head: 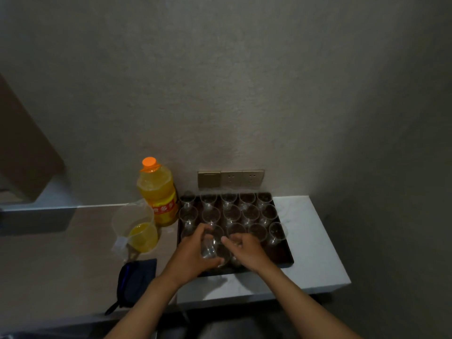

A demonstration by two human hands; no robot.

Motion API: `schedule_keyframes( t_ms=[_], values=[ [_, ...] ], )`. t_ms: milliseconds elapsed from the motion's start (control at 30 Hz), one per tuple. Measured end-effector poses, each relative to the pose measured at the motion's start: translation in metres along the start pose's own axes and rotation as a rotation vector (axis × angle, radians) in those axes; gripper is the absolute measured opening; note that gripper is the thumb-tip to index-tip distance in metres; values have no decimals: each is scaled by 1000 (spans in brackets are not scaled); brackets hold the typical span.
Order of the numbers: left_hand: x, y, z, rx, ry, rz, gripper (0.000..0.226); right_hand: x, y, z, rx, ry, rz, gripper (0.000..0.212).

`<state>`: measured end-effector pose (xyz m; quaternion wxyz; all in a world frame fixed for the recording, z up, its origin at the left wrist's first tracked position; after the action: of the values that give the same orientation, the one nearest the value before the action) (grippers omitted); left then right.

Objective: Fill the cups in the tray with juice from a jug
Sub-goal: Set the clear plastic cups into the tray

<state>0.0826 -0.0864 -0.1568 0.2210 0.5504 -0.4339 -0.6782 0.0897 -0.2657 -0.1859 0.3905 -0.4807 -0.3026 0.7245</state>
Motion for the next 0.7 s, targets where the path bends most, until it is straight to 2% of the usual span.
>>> schedule_keyframes(
  t_ms=[100, 200, 300, 533, 700],
  values=[
    [5, 9, -1, 46, -2, 17, 73, 7, -15, 15, 86, -226, -120, 51],
    [7, 15, -1, 66, -1, 24, 73, 10, -25, 27, 114, -305, -184, 51],
    [10, 18, -1, 83, -25, 17, 74, 6, -25, 32, 104, -282, -257, 47],
    [21, 18, -2, 109, -56, -13, 82, -1, -12, 37, 112, -239, -330, 52],
    [23, 15, -3, 93, -51, -24, 85, -28, 10, 40, 171, -71, -439, 34]
  ],
)
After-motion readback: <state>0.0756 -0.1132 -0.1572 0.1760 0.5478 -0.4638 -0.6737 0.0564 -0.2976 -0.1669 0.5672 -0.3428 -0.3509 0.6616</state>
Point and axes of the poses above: each hand's wrist, its own z-axis away from the middle knuckle, its own x-axis out of the palm, y = z × x, the point moved 6 cm from there along -z, towards the middle knuckle, and after that the axes turned 2 degrees about x, right-handed, at the moved point
